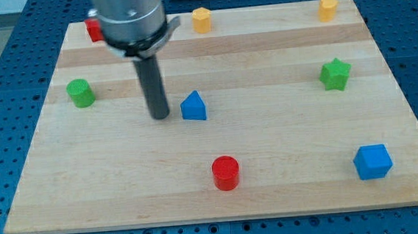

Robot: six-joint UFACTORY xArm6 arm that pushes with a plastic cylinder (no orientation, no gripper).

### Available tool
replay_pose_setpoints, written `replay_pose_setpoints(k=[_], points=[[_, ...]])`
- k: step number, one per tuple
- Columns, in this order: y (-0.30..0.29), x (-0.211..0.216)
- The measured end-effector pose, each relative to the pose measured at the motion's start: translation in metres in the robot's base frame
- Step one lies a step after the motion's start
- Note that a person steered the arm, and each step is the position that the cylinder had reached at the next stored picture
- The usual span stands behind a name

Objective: Push the green star into blue triangle

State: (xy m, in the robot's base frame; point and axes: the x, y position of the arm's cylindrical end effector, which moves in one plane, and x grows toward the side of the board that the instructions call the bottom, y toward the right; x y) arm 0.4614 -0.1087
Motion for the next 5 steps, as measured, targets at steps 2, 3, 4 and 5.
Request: replay_pose_setpoints(k=[2,3,4,5], points=[[0.004,0.065],[0.048,0.032],[0.146,0.020],[0.240,0.015]])
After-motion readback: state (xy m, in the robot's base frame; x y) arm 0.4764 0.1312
